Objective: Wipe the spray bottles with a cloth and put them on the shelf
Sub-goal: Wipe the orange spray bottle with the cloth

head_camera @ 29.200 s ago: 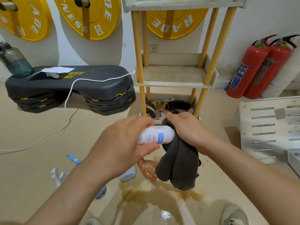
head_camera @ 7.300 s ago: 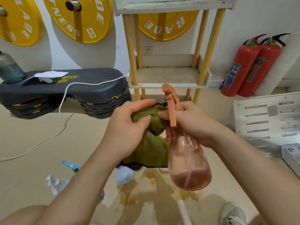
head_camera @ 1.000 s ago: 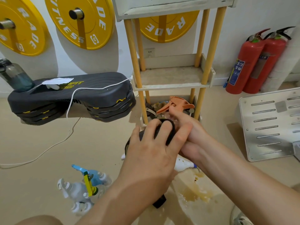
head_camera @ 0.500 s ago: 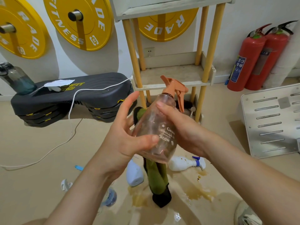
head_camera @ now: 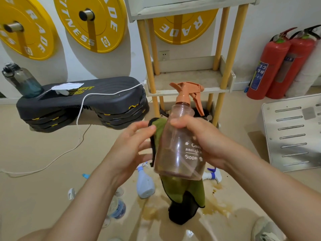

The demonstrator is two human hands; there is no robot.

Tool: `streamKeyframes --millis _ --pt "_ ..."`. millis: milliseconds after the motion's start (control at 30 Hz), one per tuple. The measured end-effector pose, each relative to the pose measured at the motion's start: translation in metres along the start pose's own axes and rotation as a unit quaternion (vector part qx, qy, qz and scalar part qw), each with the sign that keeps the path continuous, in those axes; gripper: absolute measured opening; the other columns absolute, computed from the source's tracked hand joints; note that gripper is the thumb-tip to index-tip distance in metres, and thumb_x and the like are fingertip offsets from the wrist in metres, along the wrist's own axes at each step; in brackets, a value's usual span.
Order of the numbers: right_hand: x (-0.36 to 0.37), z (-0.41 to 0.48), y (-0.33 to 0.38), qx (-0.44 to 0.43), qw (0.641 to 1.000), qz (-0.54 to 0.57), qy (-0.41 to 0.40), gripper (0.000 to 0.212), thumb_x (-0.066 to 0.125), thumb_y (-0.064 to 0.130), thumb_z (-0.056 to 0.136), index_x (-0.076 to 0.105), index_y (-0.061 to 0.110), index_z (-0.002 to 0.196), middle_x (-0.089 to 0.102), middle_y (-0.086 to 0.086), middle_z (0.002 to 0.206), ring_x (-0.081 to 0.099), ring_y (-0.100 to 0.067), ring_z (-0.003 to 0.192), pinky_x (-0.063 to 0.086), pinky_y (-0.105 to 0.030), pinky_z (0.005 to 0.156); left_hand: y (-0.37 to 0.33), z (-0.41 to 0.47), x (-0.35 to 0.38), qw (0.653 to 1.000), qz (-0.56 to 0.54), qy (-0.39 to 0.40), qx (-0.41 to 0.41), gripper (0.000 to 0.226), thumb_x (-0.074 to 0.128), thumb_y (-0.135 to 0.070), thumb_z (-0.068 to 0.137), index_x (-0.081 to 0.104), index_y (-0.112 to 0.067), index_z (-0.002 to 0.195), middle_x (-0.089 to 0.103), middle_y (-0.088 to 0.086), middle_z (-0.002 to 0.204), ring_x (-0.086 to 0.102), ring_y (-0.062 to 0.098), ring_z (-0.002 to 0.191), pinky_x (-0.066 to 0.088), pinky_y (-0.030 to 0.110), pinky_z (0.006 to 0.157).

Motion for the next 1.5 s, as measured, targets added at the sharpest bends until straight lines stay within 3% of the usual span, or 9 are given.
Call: streamKeyframes --millis 100,233,467,667,833,967,1133,1267,1500 --pt "-0.011 0.0 0.007 -0.02 0.998 0.066 -0.001 0.056 0.08 0.034 0.057 0.063 0.014 0.107 0.073 -0.006 0.087 0.071 -0.027 0.084 0.059 -0.046 0.087 0.017 -0.002 -0.001 0.979 0.13 0.146 -0.051 0.015 0.065 -0.017 0.087 0.07 -0.013 0.101 0.07 0.01 0.098 0.066 0.014 0.092 0.055 0.026 0.08" --pt "-0.027 -0.001 0.018 -0.039 0.992 0.119 0.016 0.062 0.075 0.037 0.057 0.06 0.013 0.113 0.073 -0.006 0.083 0.071 -0.022 0.074 0.06 -0.037 0.068 0.038 -0.003 0.007 0.959 0.245 0.144 -0.009 0.021 0.058 -0.021 0.099 0.07 -0.006 0.106 0.072 0.008 0.105 0.063 0.013 0.099 0.047 0.023 0.093" --pt "-0.035 -0.003 0.024 -0.07 0.984 -0.155 -0.053 0.019 0.071 0.032 0.082 0.066 0.02 0.096 0.074 0.005 0.074 0.072 -0.017 0.07 0.054 -0.03 0.067 -0.004 -0.004 0.011 0.994 0.088 -0.051 0.043 0.028 0.052 -0.023 0.101 0.067 -0.014 0.08 0.065 0.0 0.067 0.06 0.01 0.06 0.049 0.021 0.054" --pt "-0.008 0.009 0.001 -0.132 0.941 -0.276 -0.143 0.015 0.071 0.039 0.082 0.07 0.026 0.089 0.075 0.007 0.085 0.07 -0.012 0.082 0.055 -0.042 0.087 -0.023 -0.009 0.027 0.979 -0.195 0.058 -0.002 0.03 0.05 0.002 0.085 0.074 0.003 0.102 0.073 0.021 0.102 0.073 0.026 0.09 0.061 0.032 0.077" --pt "-0.007 0.014 -0.005 -0.124 0.959 -0.144 -0.212 0.021 0.065 0.036 0.089 0.074 0.017 0.089 0.076 0.0 0.086 0.071 -0.019 0.088 0.054 -0.049 0.092 -0.015 -0.017 0.032 0.98 0.13 0.045 0.147 0.046 0.067 0.006 0.086 0.066 -0.014 0.126 0.07 0.0 0.111 0.068 0.006 0.078 0.054 0.017 0.066" --pt "-0.003 0.011 -0.007 -0.092 0.978 -0.05 -0.183 0.023 0.061 0.042 0.093 0.071 0.021 0.099 0.075 0.001 0.088 0.072 -0.013 0.082 0.056 -0.028 0.074 -0.007 -0.014 0.027 0.831 0.46 -0.071 0.306 0.057 0.065 -0.06 0.074 0.057 -0.046 0.128 0.048 -0.022 0.112 0.048 -0.001 0.097 0.038 0.01 0.081" --pt "0.011 0.009 -0.012 -0.128 0.971 -0.078 -0.184 0.038 0.061 0.061 0.08 0.069 0.031 0.102 0.074 0.006 0.098 0.07 -0.01 0.094 0.055 -0.043 0.093 0.004 -0.006 0.036 0.918 0.349 -0.011 0.186 0.046 0.041 -0.07 0.083 0.044 -0.055 0.126 0.065 -0.02 0.117 0.061 -0.002 0.105 0.048 0.025 0.09" --pt "0.033 -0.001 -0.024 -0.211 0.932 -0.244 -0.166 0.025 0.055 0.059 0.086 0.062 0.038 0.096 0.065 0.016 0.094 0.063 -0.001 0.094 0.052 -0.041 0.089 0.0 0.006 0.034 0.987 0.074 -0.146 0.002 0.049 0.045 -0.045 0.1 0.075 -0.024 0.067 0.074 0.002 0.078 0.067 0.01 0.073 0.051 0.031 0.077" --pt "0.006 0.019 -0.025 -0.121 0.953 -0.051 -0.275 0.046 0.045 0.05 0.099 0.07 0.011 0.093 0.072 -0.009 0.094 0.067 -0.026 0.092 0.053 -0.049 0.091 0.024 -0.015 0.064 0.917 0.356 -0.088 0.159 0.069 0.034 -0.057 0.086 0.034 -0.022 0.146 0.05 -0.002 0.137 0.048 0.016 0.126 0.038 0.03 0.099"
Point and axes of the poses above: each hand's wrist, its own z-axis towards the middle knuckle, its own x-axis out of the palm, y = z × x, the point moved 1 cm from there along z, towards the middle knuckle
